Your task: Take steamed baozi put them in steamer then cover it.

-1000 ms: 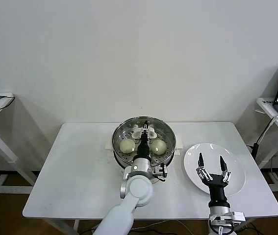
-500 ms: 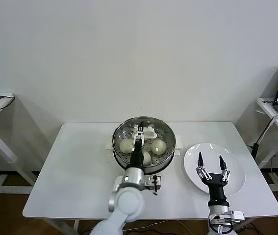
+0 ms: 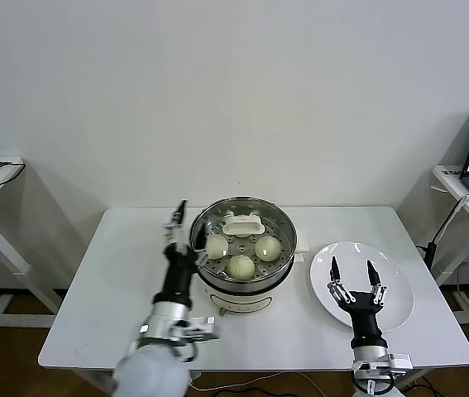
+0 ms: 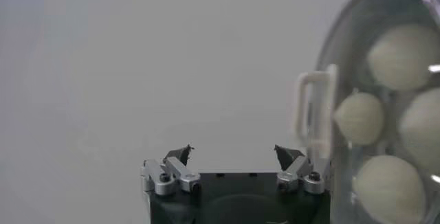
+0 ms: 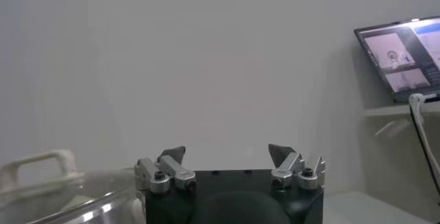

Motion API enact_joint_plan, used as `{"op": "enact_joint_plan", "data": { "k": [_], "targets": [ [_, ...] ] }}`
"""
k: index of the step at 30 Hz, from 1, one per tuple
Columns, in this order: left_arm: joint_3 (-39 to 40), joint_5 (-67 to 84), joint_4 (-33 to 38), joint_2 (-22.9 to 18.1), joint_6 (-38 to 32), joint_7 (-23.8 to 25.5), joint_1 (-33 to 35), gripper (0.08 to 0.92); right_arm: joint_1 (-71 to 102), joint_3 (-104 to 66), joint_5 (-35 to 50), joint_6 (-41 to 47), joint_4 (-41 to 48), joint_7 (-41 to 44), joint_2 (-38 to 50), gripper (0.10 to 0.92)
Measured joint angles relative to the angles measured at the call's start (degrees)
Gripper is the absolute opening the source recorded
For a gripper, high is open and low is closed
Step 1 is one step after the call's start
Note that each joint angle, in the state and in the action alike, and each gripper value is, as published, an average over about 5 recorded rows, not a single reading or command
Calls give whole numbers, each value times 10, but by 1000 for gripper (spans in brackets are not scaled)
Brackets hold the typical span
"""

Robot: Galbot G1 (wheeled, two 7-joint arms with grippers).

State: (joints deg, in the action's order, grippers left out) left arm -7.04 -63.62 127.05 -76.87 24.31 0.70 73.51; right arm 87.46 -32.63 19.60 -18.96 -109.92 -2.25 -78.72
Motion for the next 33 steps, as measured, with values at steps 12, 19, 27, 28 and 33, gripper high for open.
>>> {"op": "enact_joint_plan", "data": {
  "k": [12,19,27,28,33],
  "targets": [
    [-203,387,12,-26,-120,-25,106,823,12,1,-16,38,-45,-2,3,823],
    [-252,483,1,-39,-171,-15,138,823,21,0,-22,49,-69,-2,2,823],
    [-281,540,-5,-43,-203,-4,157,823,31,-1,-32,63,-90,-5,-3,823],
    [-283,545,-5,-43,-206,-3,159,823,32,-2,-34,65,-93,-6,-3,823],
    [-288,561,-5,-44,-220,0,169,823,38,-4,-40,72,-103,-8,-3,823]
  ]
}}
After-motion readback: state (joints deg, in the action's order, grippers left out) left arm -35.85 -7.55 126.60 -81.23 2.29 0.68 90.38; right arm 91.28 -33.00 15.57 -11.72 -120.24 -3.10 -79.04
